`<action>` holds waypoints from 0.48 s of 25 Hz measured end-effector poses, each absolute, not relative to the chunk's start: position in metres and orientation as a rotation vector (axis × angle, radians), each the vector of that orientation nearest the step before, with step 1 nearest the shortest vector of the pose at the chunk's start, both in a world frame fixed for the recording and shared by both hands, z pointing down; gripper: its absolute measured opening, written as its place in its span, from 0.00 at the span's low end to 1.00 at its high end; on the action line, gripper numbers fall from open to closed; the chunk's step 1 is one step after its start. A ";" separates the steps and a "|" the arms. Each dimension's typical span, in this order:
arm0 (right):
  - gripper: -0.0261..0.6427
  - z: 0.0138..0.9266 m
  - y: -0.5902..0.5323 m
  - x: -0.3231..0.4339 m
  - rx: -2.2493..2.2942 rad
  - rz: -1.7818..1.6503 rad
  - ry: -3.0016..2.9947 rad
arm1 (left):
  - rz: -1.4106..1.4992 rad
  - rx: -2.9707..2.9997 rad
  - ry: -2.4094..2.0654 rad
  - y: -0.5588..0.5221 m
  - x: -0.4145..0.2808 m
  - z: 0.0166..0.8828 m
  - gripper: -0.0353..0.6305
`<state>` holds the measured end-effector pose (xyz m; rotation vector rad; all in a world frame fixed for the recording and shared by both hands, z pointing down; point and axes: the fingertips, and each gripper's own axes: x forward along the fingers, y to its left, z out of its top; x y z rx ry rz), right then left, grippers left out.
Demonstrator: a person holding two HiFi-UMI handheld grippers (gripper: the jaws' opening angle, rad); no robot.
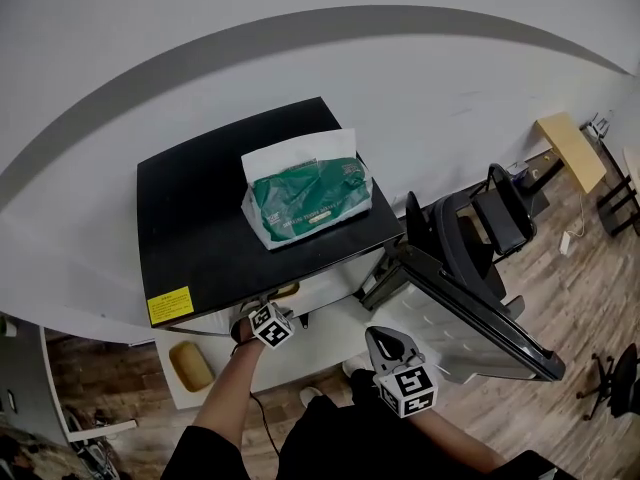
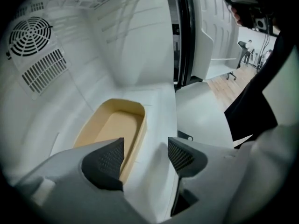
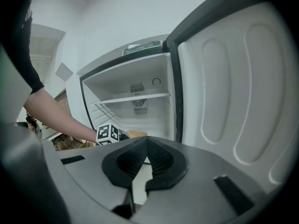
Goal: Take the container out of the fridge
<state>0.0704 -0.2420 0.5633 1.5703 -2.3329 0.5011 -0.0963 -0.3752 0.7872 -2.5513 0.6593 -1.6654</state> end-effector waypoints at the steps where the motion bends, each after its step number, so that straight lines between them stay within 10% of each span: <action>1: 0.04 0.564 -0.242 0.074 1.582 0.508 -2.325 | -1.675 -2.541 0.645 -0.375 -0.096 0.789 0.49; 12: 0.04 0.572 -0.235 0.098 1.665 0.549 -2.274 | -1.692 -2.497 0.583 -0.383 -0.092 0.789 0.32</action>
